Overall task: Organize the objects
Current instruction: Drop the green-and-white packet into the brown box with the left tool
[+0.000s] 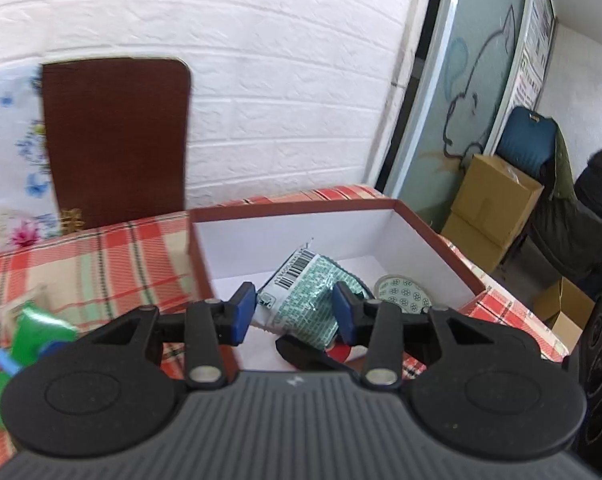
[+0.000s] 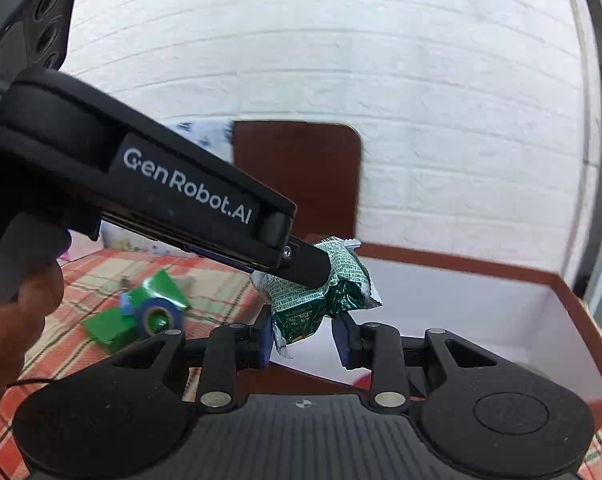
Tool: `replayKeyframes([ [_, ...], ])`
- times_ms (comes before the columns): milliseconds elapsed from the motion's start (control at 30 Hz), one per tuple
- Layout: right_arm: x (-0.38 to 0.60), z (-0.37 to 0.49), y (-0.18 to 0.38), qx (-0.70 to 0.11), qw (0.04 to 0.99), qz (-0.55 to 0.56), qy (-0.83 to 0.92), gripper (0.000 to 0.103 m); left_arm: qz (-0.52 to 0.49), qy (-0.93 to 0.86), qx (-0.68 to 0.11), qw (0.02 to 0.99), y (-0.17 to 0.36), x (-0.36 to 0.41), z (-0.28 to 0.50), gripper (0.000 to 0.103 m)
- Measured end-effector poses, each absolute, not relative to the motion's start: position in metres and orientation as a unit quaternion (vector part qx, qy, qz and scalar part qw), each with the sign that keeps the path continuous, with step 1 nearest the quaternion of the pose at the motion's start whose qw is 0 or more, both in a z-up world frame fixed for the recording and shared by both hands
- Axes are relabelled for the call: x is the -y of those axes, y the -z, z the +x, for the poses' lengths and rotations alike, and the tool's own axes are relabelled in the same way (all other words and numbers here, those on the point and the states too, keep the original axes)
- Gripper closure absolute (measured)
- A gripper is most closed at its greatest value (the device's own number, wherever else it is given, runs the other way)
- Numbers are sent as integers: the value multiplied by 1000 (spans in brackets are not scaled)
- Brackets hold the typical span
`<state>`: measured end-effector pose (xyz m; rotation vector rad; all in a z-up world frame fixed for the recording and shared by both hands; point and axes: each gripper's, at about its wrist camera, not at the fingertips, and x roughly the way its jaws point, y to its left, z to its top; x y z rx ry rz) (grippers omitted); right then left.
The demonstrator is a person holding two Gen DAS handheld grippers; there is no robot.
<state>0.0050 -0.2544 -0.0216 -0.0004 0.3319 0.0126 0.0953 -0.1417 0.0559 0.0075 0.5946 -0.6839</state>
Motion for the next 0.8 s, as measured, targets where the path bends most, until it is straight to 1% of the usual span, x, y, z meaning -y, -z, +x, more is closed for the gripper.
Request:
replayKeyframes([
  [67,264,14,28,-176,984,14,1,71,5,328,-296,897,-49,154,104,58],
  [133,270,25,36,-188,982,23,5,67,11,313,-304,900,-41,163,115,58],
  [167,273,28,38,-181,983,30,10,54,19,295,-305,906,-38,167,120,58],
  [200,274,30,39,-178,983,33,18,38,31,276,-305,911,-34,169,124,57],
  [233,274,32,40,-178,983,31,24,38,38,267,-308,913,-30,170,127,59],
  [300,272,31,41,-173,984,26,25,43,30,276,-309,910,-31,164,125,59],
  [533,262,4,42,-150,988,34,27,43,31,278,-289,916,-34,152,86,59],
  [567,259,0,42,-145,988,32,29,43,35,275,-287,917,-35,152,80,58],
  [600,256,-5,42,-141,989,28,29,43,43,269,-282,920,-35,151,73,54],
  [633,253,-9,42,-137,990,25,30,43,52,262,-276,923,-37,150,66,52],
  [800,234,-25,48,-134,991,10,26,43,74,235,-271,931,-41,138,45,52],
])
